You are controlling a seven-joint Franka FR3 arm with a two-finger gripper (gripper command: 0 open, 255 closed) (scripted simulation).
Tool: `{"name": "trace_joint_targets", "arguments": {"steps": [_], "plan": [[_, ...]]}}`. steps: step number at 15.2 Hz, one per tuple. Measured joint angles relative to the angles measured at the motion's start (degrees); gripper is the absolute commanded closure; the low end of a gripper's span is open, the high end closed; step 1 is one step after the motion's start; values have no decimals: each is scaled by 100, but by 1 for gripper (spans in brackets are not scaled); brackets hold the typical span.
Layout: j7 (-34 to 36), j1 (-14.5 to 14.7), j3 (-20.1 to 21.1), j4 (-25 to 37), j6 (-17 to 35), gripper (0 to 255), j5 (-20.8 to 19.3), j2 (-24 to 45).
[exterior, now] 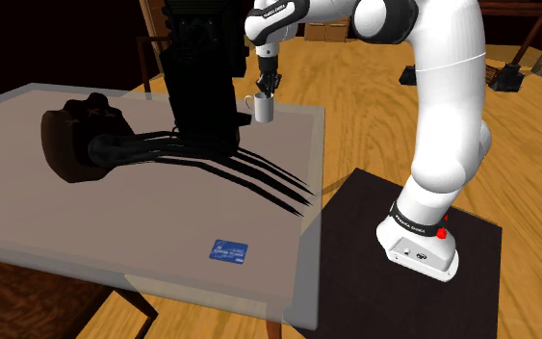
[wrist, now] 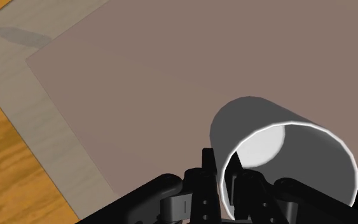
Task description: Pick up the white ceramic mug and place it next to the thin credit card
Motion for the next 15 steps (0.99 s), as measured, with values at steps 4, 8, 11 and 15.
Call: {"name": "trace_joint_targets", "arguments": {"steps": [4, 8, 11, 15], "plan": [[3, -8, -8, 208, -272, 255, -12, -60], [13, -12, -14, 426, -558, 255, -23, -130], [18, -19, -15, 688, -813, 255, -26, -126], [29, -24, -18, 960, -1104, 255, -32, -137]]}}
